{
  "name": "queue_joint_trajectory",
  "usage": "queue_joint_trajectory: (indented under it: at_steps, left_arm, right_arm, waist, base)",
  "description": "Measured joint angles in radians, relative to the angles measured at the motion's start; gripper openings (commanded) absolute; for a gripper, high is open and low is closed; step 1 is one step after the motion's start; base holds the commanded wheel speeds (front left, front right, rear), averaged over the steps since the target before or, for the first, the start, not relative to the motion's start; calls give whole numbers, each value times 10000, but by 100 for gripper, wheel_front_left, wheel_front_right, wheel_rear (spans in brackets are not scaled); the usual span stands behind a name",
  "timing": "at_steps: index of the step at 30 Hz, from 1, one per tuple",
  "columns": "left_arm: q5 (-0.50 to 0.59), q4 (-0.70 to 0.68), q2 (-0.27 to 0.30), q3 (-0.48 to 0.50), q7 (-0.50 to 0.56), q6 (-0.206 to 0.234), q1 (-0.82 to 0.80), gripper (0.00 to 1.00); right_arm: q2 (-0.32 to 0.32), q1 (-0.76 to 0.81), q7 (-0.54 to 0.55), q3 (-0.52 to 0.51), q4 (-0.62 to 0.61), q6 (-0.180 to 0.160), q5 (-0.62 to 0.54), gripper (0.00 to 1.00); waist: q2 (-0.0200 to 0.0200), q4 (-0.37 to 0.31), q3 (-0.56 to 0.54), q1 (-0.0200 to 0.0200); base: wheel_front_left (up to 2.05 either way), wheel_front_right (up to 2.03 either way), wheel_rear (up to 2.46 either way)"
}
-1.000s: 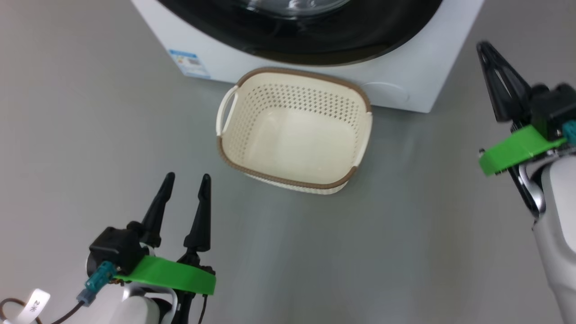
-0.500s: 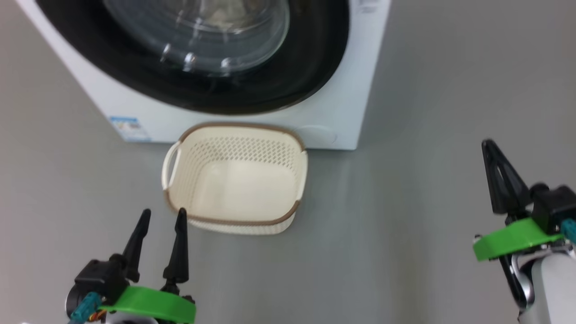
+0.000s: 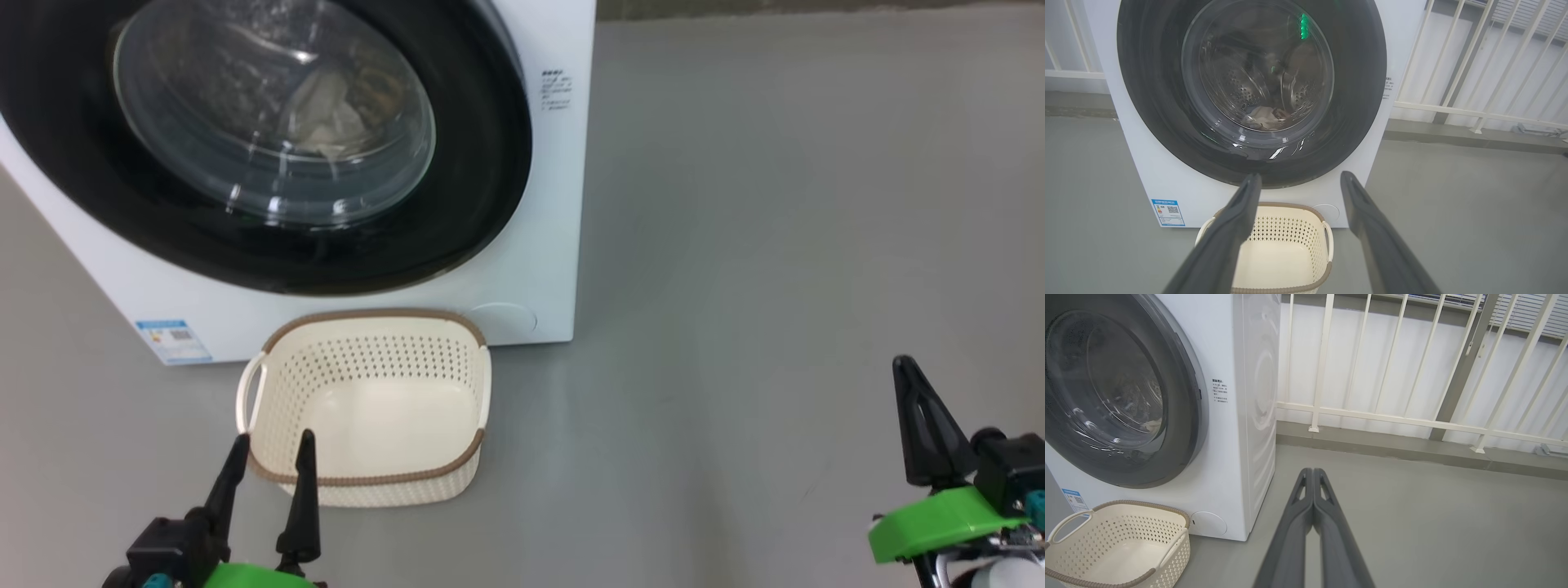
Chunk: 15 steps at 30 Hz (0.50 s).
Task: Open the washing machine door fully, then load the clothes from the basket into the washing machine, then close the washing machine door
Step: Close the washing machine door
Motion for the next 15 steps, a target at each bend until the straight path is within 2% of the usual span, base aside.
queue_joint_trajectory:
  at_steps: [3, 4, 5, 6, 7, 15]
  left_arm:
    - [-13, 52, 12, 81, 0, 0, 129, 100]
    - [-13, 71, 15, 81, 0, 0, 130, 100]
    - [-13, 77, 17, 81, 0, 0, 130, 100]
    - [-13, 82, 17, 81, 0, 0, 131, 100]
    - [-13, 86, 19, 81, 0, 0, 133, 100]
    - [-121, 130, 23, 86, -2, 0, 207, 100]
  right_arm:
    - [82, 242, 0, -163, -6, 0, -61, 0]
    - [104, 314, 0, -251, -27, 0, -163, 5]
    - [134, 382, 0, -345, -48, 0, -201, 20]
    - [171, 430, 2, -431, -77, 0, -207, 47]
    - [207, 465, 2, -483, -119, 0, -211, 100]
    - [359, 642, 31, -546, -167, 0, -282, 100]
  waist:
    - [0, -151, -211, 0]
    - [0, -190, -270, 0]
    - [0, -224, -324, 0]
    - [0, -253, -371, 0]
    - [0, -275, -410, 0]
    - [0, -297, -444, 0]
  base:
    - [0, 0, 0]
    - [0, 0, 0]
    - [0, 0, 0]
    - [0, 0, 0]
    - [0, 0, 0]
    - [0, 0, 0]
